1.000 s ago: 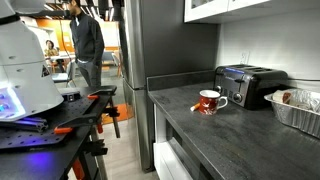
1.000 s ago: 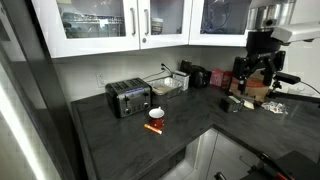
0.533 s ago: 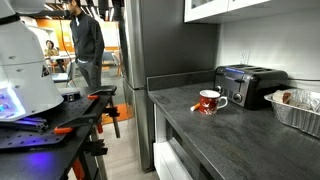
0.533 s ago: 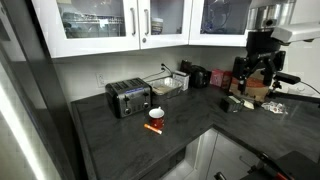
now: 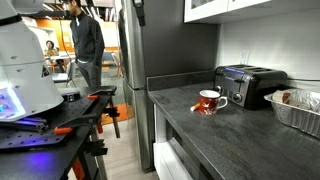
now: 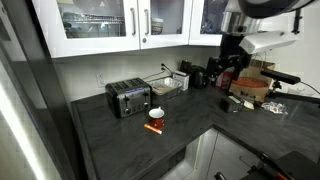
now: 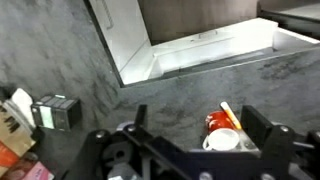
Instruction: Put the orange marker inside the red mug
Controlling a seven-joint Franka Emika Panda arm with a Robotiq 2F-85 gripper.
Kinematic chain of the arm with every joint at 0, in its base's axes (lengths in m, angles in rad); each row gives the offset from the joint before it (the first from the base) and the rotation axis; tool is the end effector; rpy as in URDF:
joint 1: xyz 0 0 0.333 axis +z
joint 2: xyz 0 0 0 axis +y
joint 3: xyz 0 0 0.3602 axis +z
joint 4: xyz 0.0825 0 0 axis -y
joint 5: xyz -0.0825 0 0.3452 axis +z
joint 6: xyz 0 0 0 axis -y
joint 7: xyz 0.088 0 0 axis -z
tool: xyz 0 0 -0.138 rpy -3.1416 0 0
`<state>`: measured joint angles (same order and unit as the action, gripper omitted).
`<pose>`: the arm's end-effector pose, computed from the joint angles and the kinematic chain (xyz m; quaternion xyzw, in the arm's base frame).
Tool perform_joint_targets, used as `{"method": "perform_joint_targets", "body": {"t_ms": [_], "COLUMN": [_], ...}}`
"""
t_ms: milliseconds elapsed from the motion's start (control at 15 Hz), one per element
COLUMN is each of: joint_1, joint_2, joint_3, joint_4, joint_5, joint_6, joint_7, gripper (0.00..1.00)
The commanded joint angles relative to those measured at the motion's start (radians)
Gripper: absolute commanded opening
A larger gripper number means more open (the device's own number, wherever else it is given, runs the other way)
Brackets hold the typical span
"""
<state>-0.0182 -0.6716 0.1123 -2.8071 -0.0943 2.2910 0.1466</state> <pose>0.2841 0.0222 0.4279 0.9945 -0.0072 0.0824 0.0639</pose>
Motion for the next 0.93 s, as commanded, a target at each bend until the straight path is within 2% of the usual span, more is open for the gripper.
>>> {"method": "perform_joint_targets", "body": {"t_ms": [0, 200, 333, 600, 867], "joint_1": [0.032, 0.041, 0.044, 0.079, 0.108], "joint_2": [0.209, 0.438, 0.584, 0.824, 1.014], "joint_3": [0.058, 0.097, 0.094, 0.052, 0.037], "joint_4": [0.025, 0.114, 0.194, 0.383, 0.543], "joint_5": [-0.022, -0.071, -0.117, -0.167, -0.129], "joint_6": [0.183, 0.299, 0.352, 0.350, 0.349], "joint_7": [0.022, 0.012, -0.007, -0.063, -0.151], "gripper": [1.00, 1.00, 1.00, 1.00, 1.00]}}
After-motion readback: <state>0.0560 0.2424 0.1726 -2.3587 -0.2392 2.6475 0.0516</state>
